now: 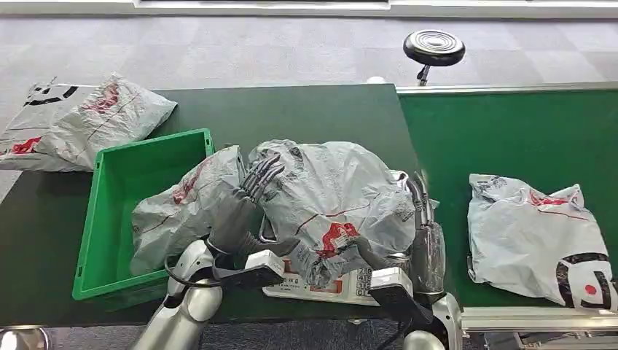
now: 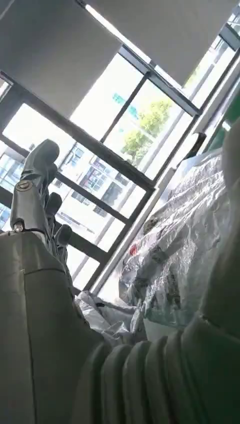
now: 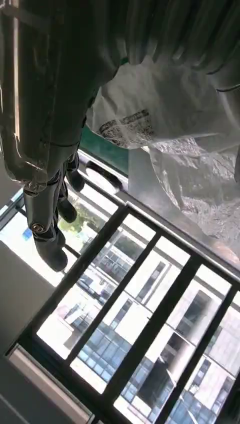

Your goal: Moved the parcel from conveyor to table for the left to box.

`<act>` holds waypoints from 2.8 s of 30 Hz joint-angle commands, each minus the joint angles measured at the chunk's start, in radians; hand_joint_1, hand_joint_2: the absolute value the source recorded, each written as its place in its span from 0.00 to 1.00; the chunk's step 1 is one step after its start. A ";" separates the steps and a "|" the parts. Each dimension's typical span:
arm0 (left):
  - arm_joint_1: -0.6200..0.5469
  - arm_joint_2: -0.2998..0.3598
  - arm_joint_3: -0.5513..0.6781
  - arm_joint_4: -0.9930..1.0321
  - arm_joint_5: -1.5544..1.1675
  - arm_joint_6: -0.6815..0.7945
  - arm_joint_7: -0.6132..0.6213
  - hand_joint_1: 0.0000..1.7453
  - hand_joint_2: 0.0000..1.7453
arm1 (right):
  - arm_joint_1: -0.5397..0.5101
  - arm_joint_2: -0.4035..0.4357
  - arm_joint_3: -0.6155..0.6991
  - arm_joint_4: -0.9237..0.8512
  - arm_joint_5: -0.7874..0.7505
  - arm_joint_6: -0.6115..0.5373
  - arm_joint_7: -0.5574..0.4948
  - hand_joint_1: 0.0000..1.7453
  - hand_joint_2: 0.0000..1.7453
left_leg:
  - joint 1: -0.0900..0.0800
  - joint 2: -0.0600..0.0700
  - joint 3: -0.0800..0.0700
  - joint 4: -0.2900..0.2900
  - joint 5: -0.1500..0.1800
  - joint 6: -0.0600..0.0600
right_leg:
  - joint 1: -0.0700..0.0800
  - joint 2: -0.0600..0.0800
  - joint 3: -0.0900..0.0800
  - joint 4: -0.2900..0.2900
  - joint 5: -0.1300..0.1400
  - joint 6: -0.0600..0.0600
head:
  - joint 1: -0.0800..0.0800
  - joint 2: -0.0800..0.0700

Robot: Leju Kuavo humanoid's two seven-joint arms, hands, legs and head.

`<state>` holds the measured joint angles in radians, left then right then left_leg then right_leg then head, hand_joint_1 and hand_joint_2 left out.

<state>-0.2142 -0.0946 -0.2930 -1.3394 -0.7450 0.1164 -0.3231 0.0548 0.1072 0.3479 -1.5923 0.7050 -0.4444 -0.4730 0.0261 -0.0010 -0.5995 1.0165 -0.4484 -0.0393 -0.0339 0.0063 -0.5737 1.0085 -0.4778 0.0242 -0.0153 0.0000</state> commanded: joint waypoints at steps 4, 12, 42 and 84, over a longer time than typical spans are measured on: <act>-0.179 0.030 -0.220 0.286 -0.123 -0.088 0.032 0.00 1.00 | -0.027 -0.031 -0.021 0.048 -0.029 0.028 -0.027 0.00 1.00 | 0.000 -0.006 0.000 -0.002 0.002 0.002 | 0.000 -0.006 0.003 -0.002 0.000 -0.002 | 0.000 0.000; -0.334 -0.016 -0.315 0.611 -0.081 -0.109 -0.030 0.00 1.00 | -0.001 -0.012 -0.016 0.026 0.002 0.018 -0.014 0.00 1.00 | 0.000 -0.005 0.002 -0.003 0.003 0.003 | 0.001 -0.005 0.004 -0.003 0.002 -0.002 | 0.000 0.000; -0.431 -0.082 -0.475 0.792 -0.061 -0.203 -0.081 1.00 1.00 | 0.097 -0.001 -0.056 -0.084 0.056 0.008 0.013 0.00 1.00 | -0.001 -0.004 0.000 -0.001 0.002 0.004 | 0.000 -0.004 0.003 -0.002 0.001 -0.002 | 0.000 0.000; -0.374 0.084 -0.288 0.038 -0.321 0.106 0.110 1.00 1.00 | 0.125 0.022 -0.107 -0.130 0.087 0.001 0.020 0.00 1.00 | 0.000 -0.001 0.000 0.000 0.001 0.003 | 0.000 0.000 0.001 -0.001 0.001 -0.001 | 0.000 0.000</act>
<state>-0.5916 -0.0359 -0.6249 -1.2649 -1.0567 0.2170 -0.2186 0.1989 0.1267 0.2720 -1.7369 0.7900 -0.4463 -0.4525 0.0256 -0.0035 -0.6005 1.0168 -0.4472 -0.0384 -0.0344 0.0055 -0.5724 1.0086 -0.4770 0.0251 -0.0153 0.0000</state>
